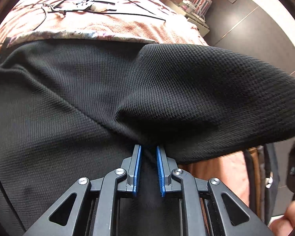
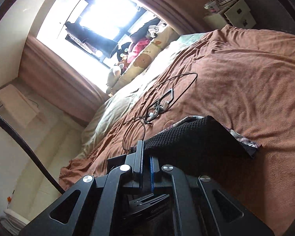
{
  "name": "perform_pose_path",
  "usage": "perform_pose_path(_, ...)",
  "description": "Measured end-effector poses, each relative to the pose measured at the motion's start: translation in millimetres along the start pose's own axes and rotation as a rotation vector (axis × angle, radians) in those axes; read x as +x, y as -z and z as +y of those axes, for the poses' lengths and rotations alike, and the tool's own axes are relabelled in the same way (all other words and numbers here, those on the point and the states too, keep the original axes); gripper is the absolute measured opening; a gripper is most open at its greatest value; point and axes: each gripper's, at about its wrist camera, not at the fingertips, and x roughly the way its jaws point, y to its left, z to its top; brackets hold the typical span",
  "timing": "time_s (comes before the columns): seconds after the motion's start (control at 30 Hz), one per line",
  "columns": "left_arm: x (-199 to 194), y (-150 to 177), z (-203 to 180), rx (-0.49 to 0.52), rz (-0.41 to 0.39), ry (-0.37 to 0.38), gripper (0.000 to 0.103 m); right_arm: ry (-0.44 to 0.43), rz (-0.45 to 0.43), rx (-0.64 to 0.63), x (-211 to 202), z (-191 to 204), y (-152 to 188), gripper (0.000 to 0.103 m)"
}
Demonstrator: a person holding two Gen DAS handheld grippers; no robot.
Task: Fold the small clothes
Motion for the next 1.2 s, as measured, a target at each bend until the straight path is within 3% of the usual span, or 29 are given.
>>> perform_pose_path(0.43, -85.6, 11.8, 33.2, -0.068, -0.092, -0.063, 0.016, -0.045, 0.11, 0.0, 15.5, 6.3, 12.5, 0.002)
perform_pose_path(0.67, -125.8, 13.7, 43.5, -0.081, -0.132, -0.088, 0.016, 0.015, 0.225, -0.035, 37.1, 14.2, 24.2, 0.002)
perform_pose_path(0.77, -140.2, 15.5, 41.6, -0.079, -0.145, -0.098, 0.016, 0.054, 0.293, 0.025, 46.3, 3.3, 28.0, 0.003)
perform_pose_path(0.8, -143.5, 15.2, 39.2, -0.074, -0.148, -0.103, 0.016, 0.053, 0.307, 0.052, 46.4, -1.6, 28.9, 0.005)
perform_pose_path(0.87, -150.6, 16.9, 35.7, -0.057, -0.151, -0.112, 0.016, 0.075, 0.306, 0.084, 41.8, -8.9, 27.9, 0.027)
perform_pose_path(0.9, -152.2, 17.4, 32.8, -0.049, -0.151, -0.113, 0.016, 0.09, 0.291, 0.095, 36.6, -12.7, 25.5, 0.059)
perform_pose_path(0.93, -153.0, 18.1, 29.7, -0.042, -0.149, -0.113, 0.016, 0.102, 0.269, 0.099, 29.7, -14.7, 23.7, 0.074)
perform_pose_path(1.03, -155.6, 20.3, 19.1, -0.022, -0.141, -0.102, 0.016, 0.114, 0.217, 0.114, 8.5, -22.7, 12.5, 0.074)
perform_pose_path(1.2, -141.9, 21.2, -2.0, 0.017, -0.116, -0.084, 0.019, 0.218, 0.139, 0.145, -19.2, -42.5, -0.9, 0.074)
